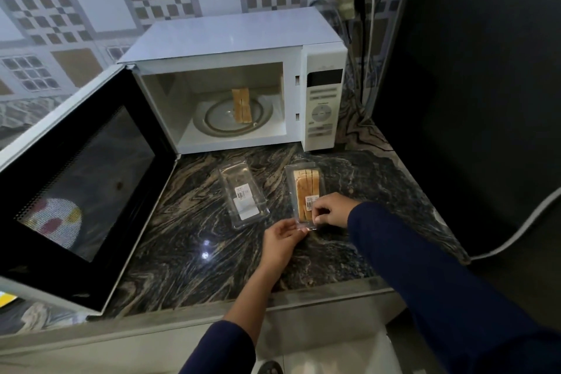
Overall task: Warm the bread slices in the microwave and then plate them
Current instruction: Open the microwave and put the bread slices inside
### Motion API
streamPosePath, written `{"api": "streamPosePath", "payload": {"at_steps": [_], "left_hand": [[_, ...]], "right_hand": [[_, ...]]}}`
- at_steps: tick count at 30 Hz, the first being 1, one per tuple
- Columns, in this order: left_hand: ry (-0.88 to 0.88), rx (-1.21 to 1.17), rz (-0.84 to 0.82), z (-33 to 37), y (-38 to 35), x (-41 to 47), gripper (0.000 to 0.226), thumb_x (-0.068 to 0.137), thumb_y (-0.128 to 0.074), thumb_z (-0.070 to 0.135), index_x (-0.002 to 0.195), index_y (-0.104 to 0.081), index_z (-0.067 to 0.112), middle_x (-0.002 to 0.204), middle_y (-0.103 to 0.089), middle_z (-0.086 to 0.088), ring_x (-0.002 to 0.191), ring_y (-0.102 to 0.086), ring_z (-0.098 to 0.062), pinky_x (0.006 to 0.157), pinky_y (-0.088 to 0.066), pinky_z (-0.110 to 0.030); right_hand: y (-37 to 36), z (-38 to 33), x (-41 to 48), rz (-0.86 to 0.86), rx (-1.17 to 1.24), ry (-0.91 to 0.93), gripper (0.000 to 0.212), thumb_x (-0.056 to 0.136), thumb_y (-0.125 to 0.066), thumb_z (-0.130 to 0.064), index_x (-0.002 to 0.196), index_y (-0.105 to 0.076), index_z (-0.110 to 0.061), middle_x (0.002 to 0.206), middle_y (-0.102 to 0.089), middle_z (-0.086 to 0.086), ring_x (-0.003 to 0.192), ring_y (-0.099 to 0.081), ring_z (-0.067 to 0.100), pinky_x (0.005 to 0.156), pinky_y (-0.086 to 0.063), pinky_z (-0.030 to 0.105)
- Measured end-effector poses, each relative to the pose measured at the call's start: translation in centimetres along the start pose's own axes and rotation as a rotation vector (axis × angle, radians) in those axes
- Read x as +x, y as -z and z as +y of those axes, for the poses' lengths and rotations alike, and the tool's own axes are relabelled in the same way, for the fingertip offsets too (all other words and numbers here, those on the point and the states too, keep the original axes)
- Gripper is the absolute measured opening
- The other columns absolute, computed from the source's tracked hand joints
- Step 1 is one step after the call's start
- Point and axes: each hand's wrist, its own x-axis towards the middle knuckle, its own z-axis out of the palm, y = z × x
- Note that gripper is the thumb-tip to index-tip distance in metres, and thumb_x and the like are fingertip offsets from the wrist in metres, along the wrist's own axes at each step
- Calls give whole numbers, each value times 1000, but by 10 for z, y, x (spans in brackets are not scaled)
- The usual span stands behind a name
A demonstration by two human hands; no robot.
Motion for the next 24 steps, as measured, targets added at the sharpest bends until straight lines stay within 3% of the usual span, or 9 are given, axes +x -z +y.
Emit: {"api": "streamPosePath", "payload": {"at_steps": [5,9,12,15,18,20,24], "left_hand": [[32,-9,39,0,-1,3,32,79,-68,-2,110,-60,-6,95,-67,-16,82,-64,-18,73,-54,-17],[40,-24,61,-4,-2,7,31,80,-68,-2,110,-61,-6,96,-68,-17,85,-64,-20,77,-53,-21],[31,-22,63,-7,-3,8,31,81,-68,1,110,-61,-3,99,-68,-17,87,-65,-19,75,-54,-17],[22,-22,72,-9,-3,8,32,81,-68,3,112,-61,-4,99,-69,-15,87,-66,-18,74,-54,-17],[59,-22,68,-8,-3,12,35,81,-69,5,114,-61,-4,98,-70,-15,89,-67,-21,78,-54,-23],[119,-80,61,-3,-3,15,34,81,-68,4,114,-60,-5,99,-70,-17,87,-68,-21,77,-55,-24],[231,-281,63,7,-5,18,28,85,-60,-3,113,-57,-7,104,-65,-24,82,-67,-21,74,-57,-22]], "right_hand": [[18,-17,-4,118,278,66,7,87,-60,-4,89,-65,-9,78,-56,-6,81,-50,9,69,-37,11],[29,-26,-8,400,146,162,11,84,-62,-3,89,-69,2,87,-61,11,86,-52,15,73,-34,18],[38,-30,-14,688,24,238,10,84,-62,-7,87,-71,-4,79,-49,5,80,-47,16,71,-33,22],[49,-32,-16,902,-98,236,12,85,-60,-13,87,-72,-9,75,-59,7,72,-56,25,61,-35,25],[54,-38,-13,966,-17,200,17,89,-56,-14,100,-68,-10,88,-67,6,79,-62,26,65,-47,29],[53,-42,-10,988,48,174,19,89,-56,-13,107,-60,-8,85,-61,3,77,-60,24,65,-49,32],[45,-43,1,982,223,89,12,86,-56,-8,94,-49,-4,85,-56,9,76,-58,27,68,-53,46]]}}
